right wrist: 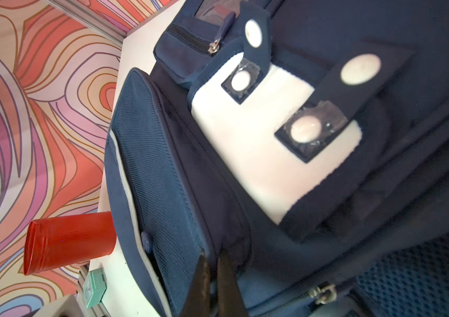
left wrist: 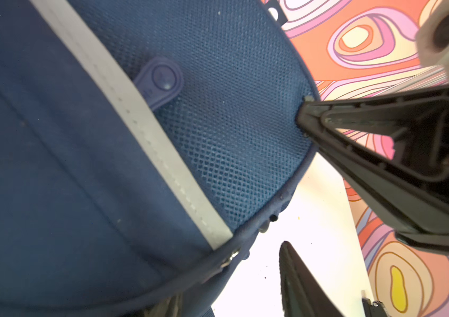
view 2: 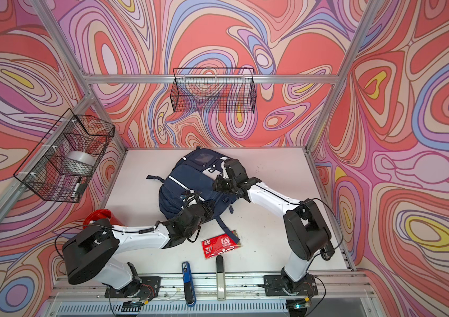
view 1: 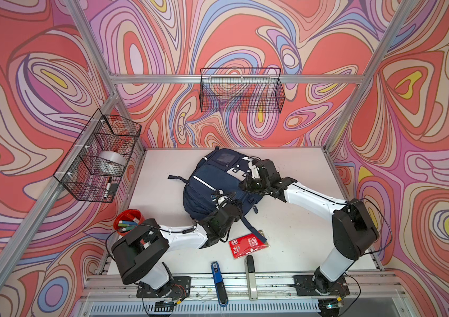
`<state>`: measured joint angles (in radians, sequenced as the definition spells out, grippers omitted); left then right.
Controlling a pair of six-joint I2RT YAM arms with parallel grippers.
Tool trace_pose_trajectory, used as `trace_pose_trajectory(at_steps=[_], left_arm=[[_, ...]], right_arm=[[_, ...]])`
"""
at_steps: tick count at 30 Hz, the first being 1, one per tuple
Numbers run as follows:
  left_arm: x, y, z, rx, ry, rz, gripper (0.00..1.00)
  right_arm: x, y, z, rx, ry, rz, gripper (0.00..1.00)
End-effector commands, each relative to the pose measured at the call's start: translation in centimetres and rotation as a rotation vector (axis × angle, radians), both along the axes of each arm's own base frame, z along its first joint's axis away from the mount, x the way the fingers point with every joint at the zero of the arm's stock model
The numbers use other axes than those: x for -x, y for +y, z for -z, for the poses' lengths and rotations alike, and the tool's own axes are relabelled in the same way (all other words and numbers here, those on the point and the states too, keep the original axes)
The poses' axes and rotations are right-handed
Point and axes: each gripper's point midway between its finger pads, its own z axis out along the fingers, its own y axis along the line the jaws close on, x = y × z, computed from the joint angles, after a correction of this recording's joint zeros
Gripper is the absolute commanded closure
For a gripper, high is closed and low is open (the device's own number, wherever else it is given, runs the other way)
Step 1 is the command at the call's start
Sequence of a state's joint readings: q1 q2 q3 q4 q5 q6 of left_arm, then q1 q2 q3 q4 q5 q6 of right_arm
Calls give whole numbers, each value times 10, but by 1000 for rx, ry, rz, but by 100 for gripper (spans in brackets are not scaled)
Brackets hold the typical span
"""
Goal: Pack books, pencil case, and school supplies into a backpack
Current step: Unzip the student bag at the center of the table.
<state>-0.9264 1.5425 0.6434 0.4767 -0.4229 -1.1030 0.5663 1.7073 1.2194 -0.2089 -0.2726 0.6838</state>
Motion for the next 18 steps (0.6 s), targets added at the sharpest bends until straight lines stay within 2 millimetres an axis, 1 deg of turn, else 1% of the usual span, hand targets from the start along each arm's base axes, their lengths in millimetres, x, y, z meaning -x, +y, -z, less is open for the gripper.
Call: trace_pose_trajectory(at_steps=[1,2,4,5,6,9,11,12,13,14,15,16,17,18], left_arm=[[-17,-2,-12,33,-34,-32,44],[-18,0,-9,31,-17,-41,39],[-20,-1,-6,34,-23,-26,25],[-20,-2,-6,49,-28,-18,23],[-21,-4,-5,63,-37,-11,27],[-25,-10,-6,95,-51,11,48],[-27,-12,-6,103,-55,29,54],[-27,-11,-8,95,-62,35,59],[-27,-10,-7,87,-60,33,67],[-27,-9,-8,78,-57,33,78],[-27,-9,-9,72,-61,38,92],[-27,-9,-10,73,-63,45,98],[-27,-9,-11,74,-62,50,100],[-27,-8,-12,81,-59,52,100]], right_arm=[[18,30,-44,-129,-74,-88,100],[19,31,-44,-131,-69,-86,100],[20,30,-42,-134,-64,-83,100],[19,29,-43,-130,-68,-77,100],[19,28,-43,-124,-67,-73,100],[18,29,-45,-128,-68,-74,100],[18,29,-43,-124,-66,-75,100],[19,29,-42,-121,-63,-75,100],[19,28,-42,-119,-63,-75,100],[19,28,-41,-118,-62,-74,100],[19,29,-41,-119,-62,-75,100],[19,29,-41,-119,-59,-75,100],[19,29,-40,-118,-59,-75,100],[19,28,-40,-118,-59,-74,100]])
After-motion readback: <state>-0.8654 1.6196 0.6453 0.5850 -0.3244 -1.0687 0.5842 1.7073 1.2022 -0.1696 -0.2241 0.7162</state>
